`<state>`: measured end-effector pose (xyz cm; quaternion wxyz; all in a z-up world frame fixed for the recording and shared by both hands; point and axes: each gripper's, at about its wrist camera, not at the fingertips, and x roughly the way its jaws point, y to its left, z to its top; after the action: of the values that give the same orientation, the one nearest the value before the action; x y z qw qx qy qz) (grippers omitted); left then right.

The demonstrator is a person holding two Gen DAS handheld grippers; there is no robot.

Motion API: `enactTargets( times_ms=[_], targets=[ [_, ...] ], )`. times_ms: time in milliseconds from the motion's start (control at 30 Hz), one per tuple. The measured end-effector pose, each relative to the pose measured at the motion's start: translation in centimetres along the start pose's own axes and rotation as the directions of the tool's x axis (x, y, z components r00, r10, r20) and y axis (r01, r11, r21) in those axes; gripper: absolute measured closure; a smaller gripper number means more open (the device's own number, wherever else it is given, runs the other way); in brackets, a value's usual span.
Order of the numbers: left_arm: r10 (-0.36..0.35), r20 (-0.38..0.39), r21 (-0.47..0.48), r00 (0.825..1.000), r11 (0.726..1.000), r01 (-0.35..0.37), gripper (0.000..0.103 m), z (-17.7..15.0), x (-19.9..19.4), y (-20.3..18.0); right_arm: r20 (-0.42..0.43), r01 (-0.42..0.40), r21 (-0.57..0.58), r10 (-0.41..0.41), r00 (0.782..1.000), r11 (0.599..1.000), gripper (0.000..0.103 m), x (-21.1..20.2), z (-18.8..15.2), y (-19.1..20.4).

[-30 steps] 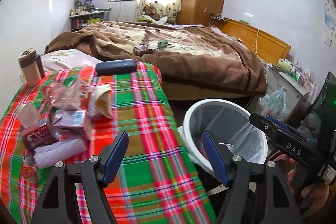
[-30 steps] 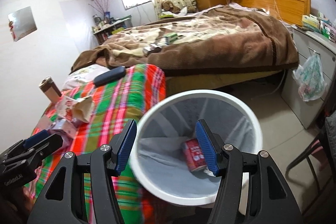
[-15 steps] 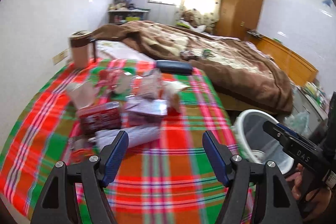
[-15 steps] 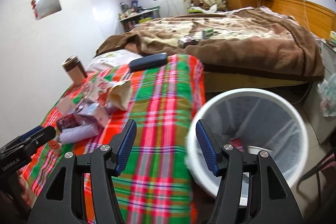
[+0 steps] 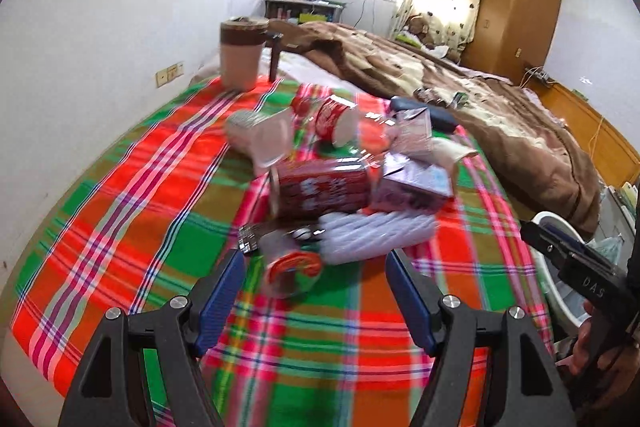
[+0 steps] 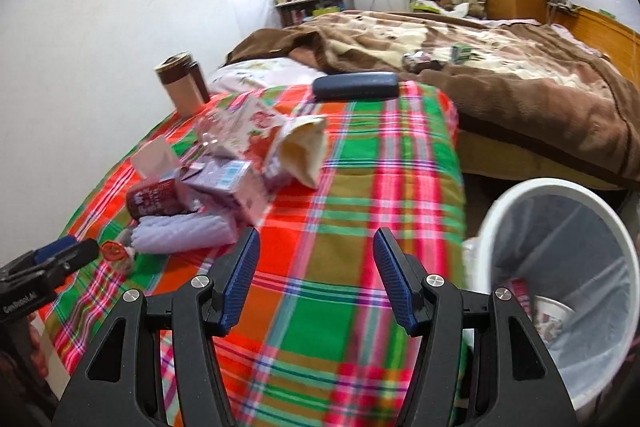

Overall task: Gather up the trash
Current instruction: 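Move both grippers back over the bed toward the remaining trash, then grasp the purple milk carton with the right gripper while the left grasps the clear plastic cup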

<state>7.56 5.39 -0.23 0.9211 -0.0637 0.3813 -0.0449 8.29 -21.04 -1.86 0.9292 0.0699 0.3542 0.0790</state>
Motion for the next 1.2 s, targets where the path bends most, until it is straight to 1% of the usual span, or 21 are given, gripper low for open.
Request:
enactTargets(
  times_ms=[167,267,333,467,533,600,700,767,867,967,1067,1133,1200],
  targets=[
    [0.004,-0.036,-0.009,0.999,1.0,-0.004,0.03,-0.5,1.4,1.0,-0.029,-0.033,-0.034,0.032,0.999,0.999,0.043,0.9,0.8,1.4],
    [-0.006,-0.053,-0.019,0.999,1.0,0.005,0.03,-0.5,2.5,1.5,-0.028,-0.044,-0.079,0.042,0.999,0.996,0.043,1.5,1.7,2.7],
    [-0.004,-0.073,-0.027,0.997,1.0,0.002,0.03,-0.5,3.3,1.8,-0.036,-0.067,-0.11,0.064,0.997,0.992,0.043,2.0,2.1,3.4],
    [-0.006,-0.098,-0.046,0.995,0.999,0.001,0.03,-0.3,4.6,2.5,-0.077,-0.076,-0.178,0.063,0.995,0.981,0.043,3.3,2.8,4.5],
    [-0.011,-0.118,-0.047,0.993,0.999,0.005,0.03,-0.3,5.5,2.8,-0.071,-0.079,-0.214,0.065,0.995,0.974,0.043,3.9,3.4,4.9],
    [-0.004,-0.12,-0.043,0.993,0.999,-0.001,0.03,-0.3,5.8,2.8,-0.07,-0.11,-0.21,0.097,0.993,0.971,0.043,4.4,3.8,4.9],
    [-0.002,-0.127,-0.053,0.992,0.999,-0.005,0.03,-0.1,6.3,3.3,-0.091,-0.155,-0.197,0.139,0.986,0.968,0.043,5.4,4.1,5.0],
    [0.005,-0.127,-0.056,0.992,0.998,-0.012,0.03,-0.1,6.3,3.7,-0.092,-0.146,-0.219,0.129,0.987,0.965,0.043,6.0,4.0,5.3],
    [0.013,-0.128,-0.055,0.992,0.998,-0.021,0.03,-0.1,6.2,4.4,-0.089,-0.152,-0.269,0.133,0.987,0.951,0.043,6.5,3.8,5.9],
    [0.006,-0.128,-0.074,0.992,0.997,-0.016,0.03,-0.1,6.1,5.3,-0.095,-0.155,-0.321,0.131,0.987,0.934,0.043,6.6,3.5,6.6],
    [0.012,-0.123,-0.082,0.992,0.996,-0.022,0.03,0.1,5.9,5.9,-0.148,-0.232,-0.301,0.195,0.97,0.925,0.042,6.3,3.1,6.9],
    [0.011,-0.123,-0.085,0.992,0.996,-0.022,0.03,0.1,5.8,6.2,-0.197,-0.294,-0.277,0.245,0.949,0.915,0.042,6.3,2.7,7.1],
    [0.007,-0.121,-0.09,0.993,0.996,-0.018,0.03,0.1,5.8,6.3,-0.226,-0.308,-0.271,0.25,0.941,0.912,0.042,6.4,2.6,7.2]
  ],
)
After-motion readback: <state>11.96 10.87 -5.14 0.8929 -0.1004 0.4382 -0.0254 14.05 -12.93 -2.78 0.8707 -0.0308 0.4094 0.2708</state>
